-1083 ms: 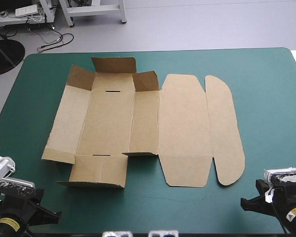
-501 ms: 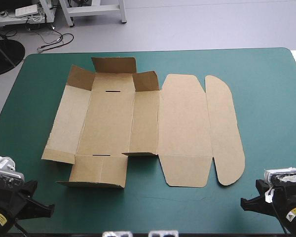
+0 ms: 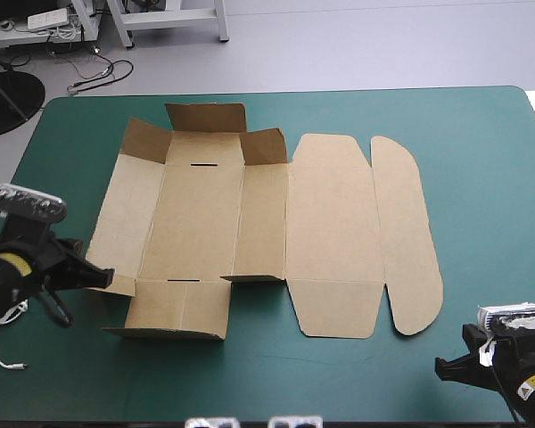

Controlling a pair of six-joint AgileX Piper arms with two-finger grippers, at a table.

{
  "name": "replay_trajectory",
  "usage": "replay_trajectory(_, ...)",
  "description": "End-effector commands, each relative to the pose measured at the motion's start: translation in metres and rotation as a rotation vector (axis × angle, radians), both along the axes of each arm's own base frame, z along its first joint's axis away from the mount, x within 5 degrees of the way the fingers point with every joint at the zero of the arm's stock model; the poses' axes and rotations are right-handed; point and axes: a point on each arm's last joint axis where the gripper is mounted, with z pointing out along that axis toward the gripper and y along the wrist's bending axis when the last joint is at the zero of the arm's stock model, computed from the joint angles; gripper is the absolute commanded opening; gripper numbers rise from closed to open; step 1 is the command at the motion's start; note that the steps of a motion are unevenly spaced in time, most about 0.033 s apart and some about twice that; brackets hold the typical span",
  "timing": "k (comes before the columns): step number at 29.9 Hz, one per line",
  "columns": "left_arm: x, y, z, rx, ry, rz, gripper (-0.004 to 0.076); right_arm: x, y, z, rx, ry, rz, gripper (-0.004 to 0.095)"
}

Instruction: Fold the box

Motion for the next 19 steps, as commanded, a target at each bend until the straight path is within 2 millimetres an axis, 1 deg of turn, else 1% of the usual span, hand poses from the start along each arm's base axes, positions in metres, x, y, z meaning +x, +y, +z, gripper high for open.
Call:
replay_trajectory(1,0.038,-0.002,0.008,0.025,-0.055,0.015,-0.0009,0.005,0.000,0.012,0.007,-0.074,-0.004,-0.0020)
replay_trajectory(5,0.078,0.001,0.004,0.003,0.002,0.062,0.0004,0.005,0.000,0.012,0.007,-0.074,-0.004,-0.0020)
replay_trajectory(8,0.108,0.013,-0.001,-0.030,0.050,0.110,0.0004,0.005,0.000,0.012,0.007,-0.074,-0.004,-0.0020)
replay_trajectory(10,0.124,0.027,-0.004,-0.083,0.079,0.150,0.0004,0.005,0.000,0.012,0.007,-0.074,-0.004,-0.0020)
replay_trajectory(12,0.133,0.045,-0.006,-0.120,0.103,0.177,0.0004,0.005,0.000,0.012,0.007,-0.074,-0.004,-0.0020)
replay_trajectory(13,0.138,0.059,-0.011,-0.151,0.127,0.202,0.0004,0.005,0.000,0.012,0.007,-0.074,-0.004,-0.0020)
replay_trajectory(16,0.144,0.092,-0.024,-0.274,0.195,0.271,0.0004,0.005,0.000,0.012,0.007,-0.074,-0.004,-0.0020)
replay_trajectory(19,0.149,0.118,-0.044,-0.460,0.282,0.260,0.0004,0.005,0.000,0.012,0.007,-0.074,-0.004,-0.0020)
